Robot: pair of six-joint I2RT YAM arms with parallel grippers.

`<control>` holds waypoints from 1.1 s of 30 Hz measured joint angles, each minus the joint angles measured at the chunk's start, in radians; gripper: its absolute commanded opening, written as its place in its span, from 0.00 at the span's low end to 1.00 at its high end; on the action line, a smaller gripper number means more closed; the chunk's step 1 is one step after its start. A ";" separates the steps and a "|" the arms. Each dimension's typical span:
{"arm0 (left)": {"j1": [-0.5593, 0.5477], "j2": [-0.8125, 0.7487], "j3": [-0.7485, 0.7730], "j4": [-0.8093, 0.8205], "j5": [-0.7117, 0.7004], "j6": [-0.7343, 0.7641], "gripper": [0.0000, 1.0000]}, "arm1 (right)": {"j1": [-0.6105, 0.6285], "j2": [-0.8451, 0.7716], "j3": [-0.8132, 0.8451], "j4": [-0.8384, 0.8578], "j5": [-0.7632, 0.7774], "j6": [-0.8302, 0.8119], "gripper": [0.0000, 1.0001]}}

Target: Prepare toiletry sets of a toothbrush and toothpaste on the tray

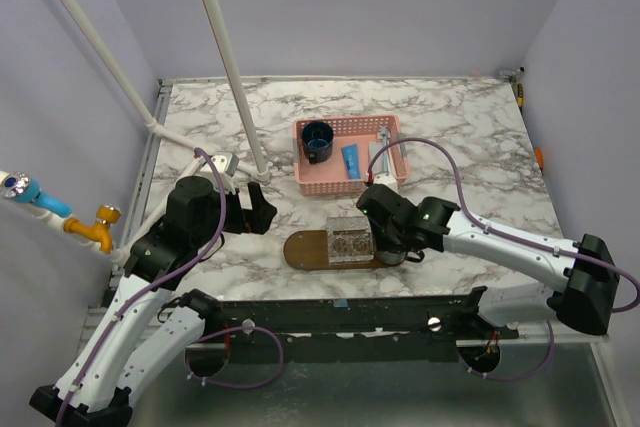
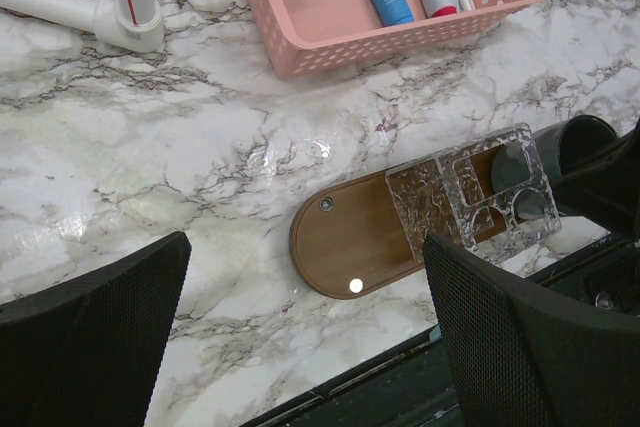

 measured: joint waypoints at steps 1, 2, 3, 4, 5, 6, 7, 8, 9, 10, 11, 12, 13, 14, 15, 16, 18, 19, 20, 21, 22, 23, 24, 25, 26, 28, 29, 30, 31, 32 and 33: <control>0.000 0.000 0.000 0.000 0.000 0.000 0.99 | 0.000 -0.003 0.001 -0.001 0.002 0.001 0.23; 0.000 0.000 0.000 0.000 0.000 0.000 0.99 | 0.000 -0.005 0.003 -0.004 0.004 0.003 0.23; 0.000 0.000 0.000 0.000 0.000 0.000 0.99 | 0.000 -0.006 0.006 -0.008 0.006 0.005 0.24; 0.000 0.000 0.000 0.000 0.000 0.000 0.99 | 0.000 -0.007 0.008 -0.011 0.010 0.007 0.24; 0.000 0.000 0.000 0.000 0.000 0.000 0.99 | 0.000 -0.009 0.009 -0.014 0.013 0.009 0.25; 0.000 0.000 0.000 0.000 0.000 0.000 0.99 | 0.000 -0.011 0.011 -0.019 0.015 0.012 0.25; 0.000 0.000 0.000 0.000 0.000 0.000 0.99 | 0.000 -0.012 0.015 -0.024 0.018 0.014 0.26; 0.000 0.000 0.000 0.000 0.000 0.000 0.99 | 0.000 -0.014 0.021 -0.030 0.021 0.015 0.27; 0.000 0.000 0.000 0.000 0.000 0.000 0.99 | 0.000 -0.017 0.026 -0.035 0.024 0.017 0.28; 0.000 0.000 0.000 0.000 0.000 0.000 0.99 | 0.000 -0.021 0.032 -0.042 0.027 0.018 0.28; 0.000 0.000 0.000 0.000 0.002 0.000 0.99 | 0.000 -0.026 0.040 -0.047 0.031 0.019 0.28; 0.000 0.001 0.000 0.000 0.003 0.000 0.99 | 0.000 -0.031 0.047 -0.050 0.037 0.020 0.29; 0.000 0.002 0.000 0.000 0.006 0.000 0.99 | 0.000 -0.036 0.055 -0.056 0.042 0.021 0.30; 0.000 0.005 0.000 0.001 0.010 0.000 0.99 | 0.000 -0.044 0.066 -0.062 0.049 0.022 0.30; 0.000 0.008 0.000 0.002 0.012 0.000 0.99 | 0.000 -0.050 0.074 -0.068 0.053 0.022 0.30; 0.000 0.013 0.000 0.002 0.019 0.001 0.99 | 0.000 -0.058 0.082 -0.071 0.058 0.023 0.30; 0.000 0.026 0.000 0.004 0.032 0.003 0.99 | 0.000 -0.072 0.098 -0.076 0.068 0.022 0.31; 0.000 0.032 0.000 0.005 0.039 0.004 0.99 | 0.000 -0.077 0.105 -0.079 0.072 0.022 0.32; 0.000 0.036 0.000 0.006 0.045 0.004 0.99 | 0.000 -0.082 0.109 -0.080 0.077 0.022 0.33; 0.000 0.040 0.000 0.006 0.051 0.006 0.99 | 0.000 -0.085 0.112 -0.081 0.080 0.022 0.33; 0.000 0.046 0.000 0.007 0.057 0.007 0.99 | 0.000 -0.087 0.114 -0.084 0.083 0.022 0.33; 0.000 0.053 0.000 0.008 0.064 0.007 0.99 | 0.000 -0.089 0.114 -0.087 0.087 0.022 0.34; 0.000 0.057 0.000 0.010 0.067 0.007 0.99 | 0.000 -0.090 0.114 -0.090 0.091 0.022 0.34; 0.000 0.063 0.000 0.013 0.072 0.007 0.99 | 0.000 -0.094 0.114 -0.093 0.095 0.022 0.34; 0.000 0.069 0.000 0.016 0.076 0.007 0.99 | 0.000 -0.098 0.114 -0.094 0.098 0.022 0.35; 0.000 0.091 0.003 0.021 0.087 0.006 0.99 | 0.000 -0.112 0.114 -0.096 0.106 0.022 0.35; 0.000 0.104 0.007 0.021 0.093 0.007 0.99 | 0.000 -0.122 0.114 -0.096 0.112 0.022 0.36; 0.000 0.121 0.015 0.021 0.101 0.007 0.99 | 0.000 -0.135 0.114 -0.095 0.119 0.022 0.36; 0.000 0.137 0.024 0.021 0.109 0.006 0.99 | 0.000 -0.150 0.113 -0.095 0.126 0.022 0.36; 0.000 0.158 0.034 0.022 0.117 0.006 0.99 | 0.000 -0.167 0.111 -0.094 0.132 0.022 0.36; 0.000 0.177 0.044 0.023 0.122 0.006 0.99 | 0.000 -0.184 0.107 -0.093 0.137 0.022 0.37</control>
